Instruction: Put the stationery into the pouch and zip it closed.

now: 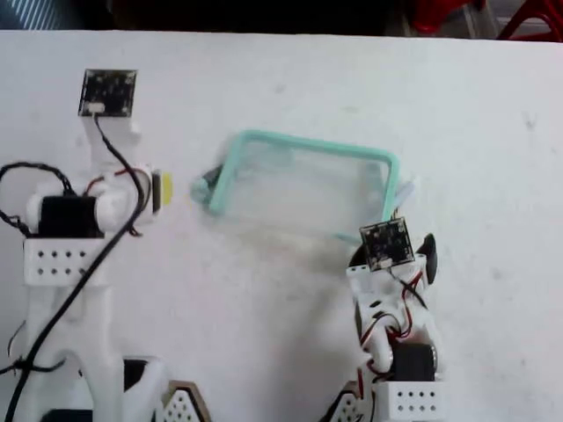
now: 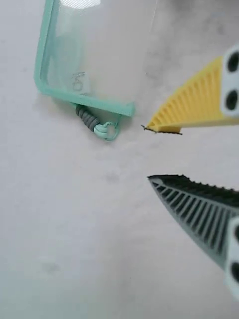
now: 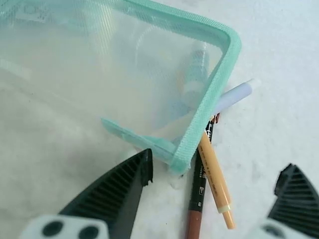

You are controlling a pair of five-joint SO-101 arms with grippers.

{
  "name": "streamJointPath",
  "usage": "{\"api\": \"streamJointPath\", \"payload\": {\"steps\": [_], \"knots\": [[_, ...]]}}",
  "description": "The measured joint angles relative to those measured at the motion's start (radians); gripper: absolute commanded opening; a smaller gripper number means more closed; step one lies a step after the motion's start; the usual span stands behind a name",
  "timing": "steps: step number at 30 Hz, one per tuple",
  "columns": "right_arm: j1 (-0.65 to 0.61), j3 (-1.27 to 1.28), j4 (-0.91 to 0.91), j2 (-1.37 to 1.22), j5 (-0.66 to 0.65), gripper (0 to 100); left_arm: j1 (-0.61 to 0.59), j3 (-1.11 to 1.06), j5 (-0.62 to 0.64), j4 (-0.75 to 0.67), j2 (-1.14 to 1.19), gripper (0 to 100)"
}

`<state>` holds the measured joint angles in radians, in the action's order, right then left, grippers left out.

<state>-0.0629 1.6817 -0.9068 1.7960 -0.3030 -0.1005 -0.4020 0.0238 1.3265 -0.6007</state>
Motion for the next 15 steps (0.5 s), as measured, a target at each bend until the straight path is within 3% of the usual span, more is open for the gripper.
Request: {"api": "streamJointPath", "payload": {"steps": [6, 15], "knots": [[0.0, 0.0, 0.0, 0.0, 0.0, 37.6, 0.003, 0.164, 0.063, 0.146, 0.21, 17], [0.0, 0.0, 0.0, 0.0, 0.0, 37.6, -0.138, 0.222, 0.025, 0.12, 0.522, 17]]}}
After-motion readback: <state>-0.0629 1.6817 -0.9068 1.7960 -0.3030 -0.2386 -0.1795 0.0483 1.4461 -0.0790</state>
